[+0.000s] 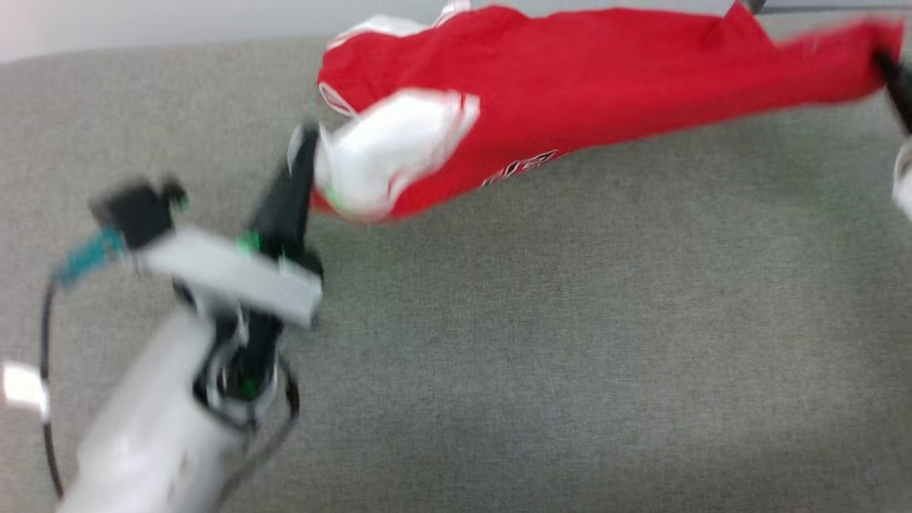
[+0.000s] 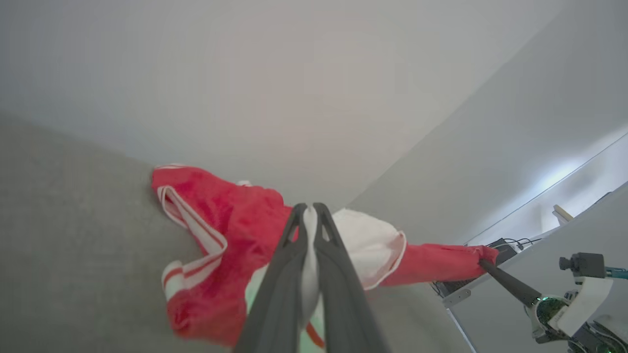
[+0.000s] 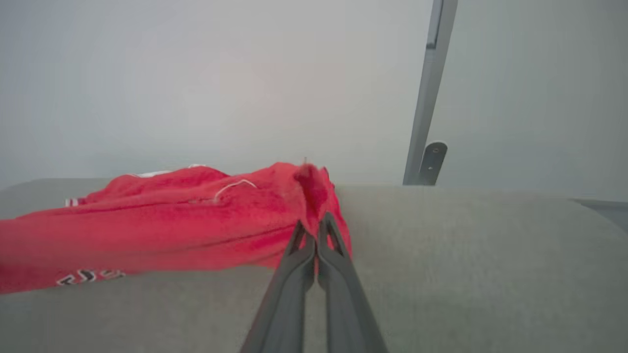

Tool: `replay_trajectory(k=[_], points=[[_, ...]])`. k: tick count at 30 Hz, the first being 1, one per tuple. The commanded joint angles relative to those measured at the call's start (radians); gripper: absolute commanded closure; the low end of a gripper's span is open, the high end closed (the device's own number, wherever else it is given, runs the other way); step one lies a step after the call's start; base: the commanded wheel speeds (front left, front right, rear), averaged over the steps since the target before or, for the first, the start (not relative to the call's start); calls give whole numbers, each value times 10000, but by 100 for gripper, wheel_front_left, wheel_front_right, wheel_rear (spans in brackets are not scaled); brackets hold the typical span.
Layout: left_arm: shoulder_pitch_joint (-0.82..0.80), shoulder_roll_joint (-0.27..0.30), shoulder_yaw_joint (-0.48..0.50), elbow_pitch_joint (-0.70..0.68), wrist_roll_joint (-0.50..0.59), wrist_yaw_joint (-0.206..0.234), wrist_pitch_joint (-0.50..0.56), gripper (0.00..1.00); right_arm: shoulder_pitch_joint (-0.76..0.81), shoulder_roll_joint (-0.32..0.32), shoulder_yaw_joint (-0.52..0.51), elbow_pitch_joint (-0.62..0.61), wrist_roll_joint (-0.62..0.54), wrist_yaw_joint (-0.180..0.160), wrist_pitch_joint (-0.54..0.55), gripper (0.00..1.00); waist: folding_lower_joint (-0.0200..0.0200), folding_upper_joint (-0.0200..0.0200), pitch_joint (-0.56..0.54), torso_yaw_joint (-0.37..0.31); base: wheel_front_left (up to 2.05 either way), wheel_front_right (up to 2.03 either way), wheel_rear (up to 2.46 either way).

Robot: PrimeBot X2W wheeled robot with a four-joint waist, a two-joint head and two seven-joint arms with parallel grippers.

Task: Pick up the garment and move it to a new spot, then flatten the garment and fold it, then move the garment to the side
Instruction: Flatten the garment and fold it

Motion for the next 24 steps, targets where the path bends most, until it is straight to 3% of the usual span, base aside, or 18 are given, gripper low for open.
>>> replay_trajectory(k=[1, 11, 17, 21, 24], points=[[529, 117, -23, -371, -30, 130, -40, 100, 450, -176, -31, -242, 149, -15, 55, 100, 0, 0, -309, -90, 0, 0, 0], [4565, 887, 391, -4101, -103, 1309, -150, 100, 4367, -1044, -1572, -2649, 619, -17, 467, 100, 0, 0, -711, -272, 0, 0, 0], [6116, 1430, 613, -5926, 76, 1975, -156, 100, 6234, -864, -2949, -3934, 293, -17, 938, 100, 0, 0, -740, -407, 0, 0, 0], [6881, 1477, 828, -6877, 300, 2450, -164, 100, 7408, -614, -4178, -4759, -30, -17, 1356, 100, 0, 0, -683, -389, 0, 0, 0], [6959, 1420, 774, -7148, 492, 2571, -165, 100, 7982, -267, -4998, -5359, -395, -17, 1795, 100, 0, 0, -522, -354, 0, 0, 0]])
